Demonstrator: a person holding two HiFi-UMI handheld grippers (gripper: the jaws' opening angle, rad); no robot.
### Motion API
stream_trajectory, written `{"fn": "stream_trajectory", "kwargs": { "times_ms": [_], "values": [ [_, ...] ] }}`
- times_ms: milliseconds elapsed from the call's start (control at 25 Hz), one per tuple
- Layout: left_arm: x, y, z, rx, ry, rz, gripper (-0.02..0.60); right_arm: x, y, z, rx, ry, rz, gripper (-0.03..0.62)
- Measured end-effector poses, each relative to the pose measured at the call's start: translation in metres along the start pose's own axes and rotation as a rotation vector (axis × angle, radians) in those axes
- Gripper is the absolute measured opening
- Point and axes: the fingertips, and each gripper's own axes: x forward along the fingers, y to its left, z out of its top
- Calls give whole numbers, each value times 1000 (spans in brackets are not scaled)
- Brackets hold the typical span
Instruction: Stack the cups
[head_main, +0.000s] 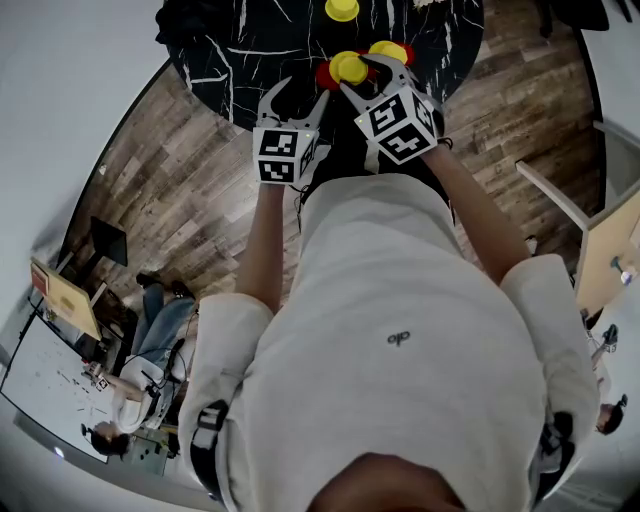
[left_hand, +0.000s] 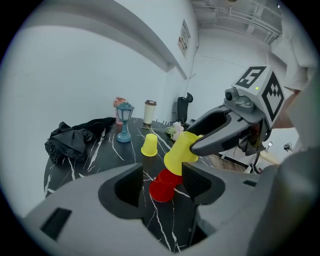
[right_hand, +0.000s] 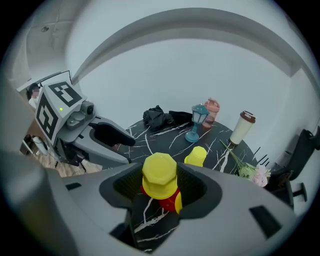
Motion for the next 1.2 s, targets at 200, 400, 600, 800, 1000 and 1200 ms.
{"fn": "stream_trajectory", "kwargs": {
  "times_ms": [200,400,600,800,1000,1200],
  "values": [
    [0,1,1,1,0,2,244,5,-2,-5,21,6,1,222],
    [0,2,2,-4,-5,-2,244,10,-4,-6,34,14,1,222],
    [0,2,2,-7,-3,1,244,13,-3,-9,31,23,9,222],
    [0,1,0,-9,-1,4,244,13,-2,-13,28,30,15,222],
    [-2,0,-1,-10,-1,13,244,14,-3,-16,25,35,17,223],
    [-4,0,-3,-13,-2,20,244,16,-1,-17,25,39,23,224]
  ]
}}
